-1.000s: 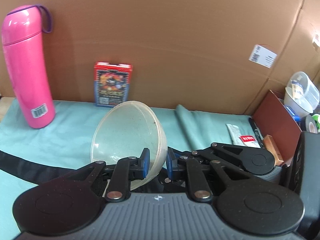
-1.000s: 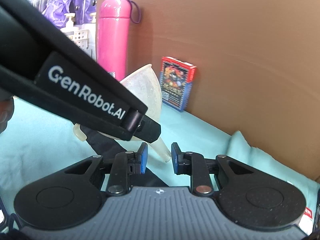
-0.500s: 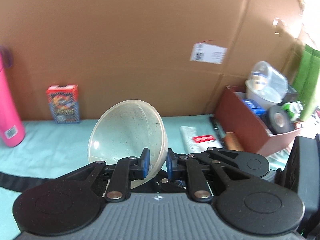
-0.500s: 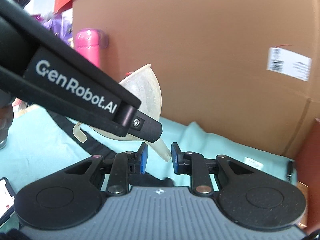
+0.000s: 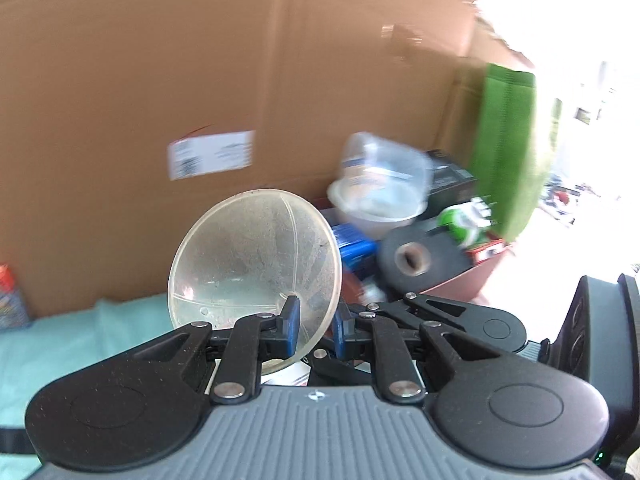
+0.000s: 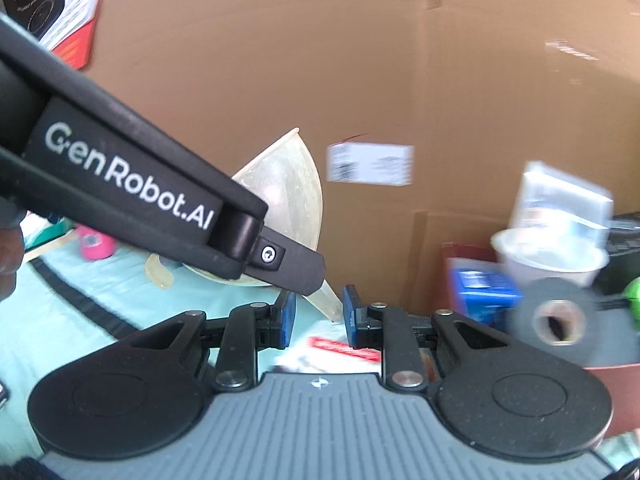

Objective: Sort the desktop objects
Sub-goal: 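Carry the funnel with the left gripper over the brown box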

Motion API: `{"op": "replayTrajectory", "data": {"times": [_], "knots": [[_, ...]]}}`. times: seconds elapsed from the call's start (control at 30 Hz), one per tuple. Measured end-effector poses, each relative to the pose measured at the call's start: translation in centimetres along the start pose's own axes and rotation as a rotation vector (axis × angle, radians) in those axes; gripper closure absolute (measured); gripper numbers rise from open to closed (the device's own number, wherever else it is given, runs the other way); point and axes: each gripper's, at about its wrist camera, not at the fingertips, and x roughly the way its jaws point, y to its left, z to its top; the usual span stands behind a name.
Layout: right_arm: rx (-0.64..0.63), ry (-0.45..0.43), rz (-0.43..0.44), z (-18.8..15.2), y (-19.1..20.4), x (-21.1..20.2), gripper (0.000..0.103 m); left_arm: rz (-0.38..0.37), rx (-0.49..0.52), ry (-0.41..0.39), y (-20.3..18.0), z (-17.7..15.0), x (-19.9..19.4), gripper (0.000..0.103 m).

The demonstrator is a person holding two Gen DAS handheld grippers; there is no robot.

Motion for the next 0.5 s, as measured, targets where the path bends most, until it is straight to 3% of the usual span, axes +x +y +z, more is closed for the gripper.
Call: {"op": "replayTrajectory", "data": {"times": [0.5], "knots": [[0.064,-0.032,-0.223,-1.4,-10.2,-3.4,0.079,-0.183,0.072,0.014,-8.9,3.8,7.4,0.086]]}}
